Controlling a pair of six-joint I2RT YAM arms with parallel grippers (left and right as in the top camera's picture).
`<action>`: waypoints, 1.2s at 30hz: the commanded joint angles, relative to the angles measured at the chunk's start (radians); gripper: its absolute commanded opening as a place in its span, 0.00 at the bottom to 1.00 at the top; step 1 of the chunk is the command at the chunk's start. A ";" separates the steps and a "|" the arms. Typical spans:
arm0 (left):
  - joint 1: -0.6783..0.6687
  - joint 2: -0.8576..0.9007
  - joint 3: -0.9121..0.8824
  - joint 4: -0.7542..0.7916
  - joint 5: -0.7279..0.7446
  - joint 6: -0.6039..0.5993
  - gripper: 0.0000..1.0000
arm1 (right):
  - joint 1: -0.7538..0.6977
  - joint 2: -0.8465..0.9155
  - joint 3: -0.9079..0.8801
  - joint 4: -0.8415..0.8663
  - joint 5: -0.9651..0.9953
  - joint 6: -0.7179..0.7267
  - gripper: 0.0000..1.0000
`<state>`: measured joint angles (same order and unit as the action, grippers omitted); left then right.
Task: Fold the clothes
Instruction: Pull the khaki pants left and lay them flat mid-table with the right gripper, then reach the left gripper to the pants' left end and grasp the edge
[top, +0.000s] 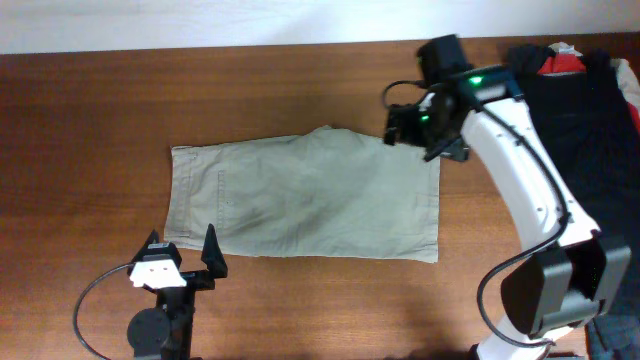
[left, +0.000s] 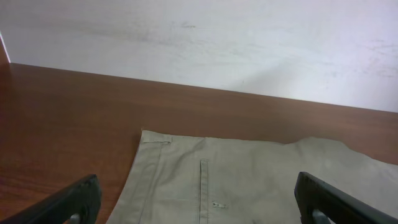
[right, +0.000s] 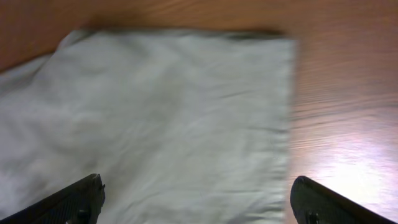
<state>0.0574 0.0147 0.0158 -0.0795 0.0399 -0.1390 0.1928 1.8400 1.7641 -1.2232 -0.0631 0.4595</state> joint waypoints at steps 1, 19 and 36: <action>-0.003 -0.007 -0.006 -0.001 -0.003 -0.002 0.99 | -0.123 0.009 -0.002 0.005 0.074 -0.008 0.99; -0.003 -0.007 -0.006 0.053 0.127 -0.002 0.99 | -0.475 0.009 -0.002 0.016 0.075 -0.006 0.99; -0.002 1.215 1.035 -0.534 0.359 0.264 0.99 | -0.475 0.009 -0.002 0.016 0.075 -0.006 0.99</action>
<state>0.0551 1.0233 0.8188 -0.4500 0.4114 0.0315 -0.2783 1.8462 1.7634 -1.2076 0.0013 0.4587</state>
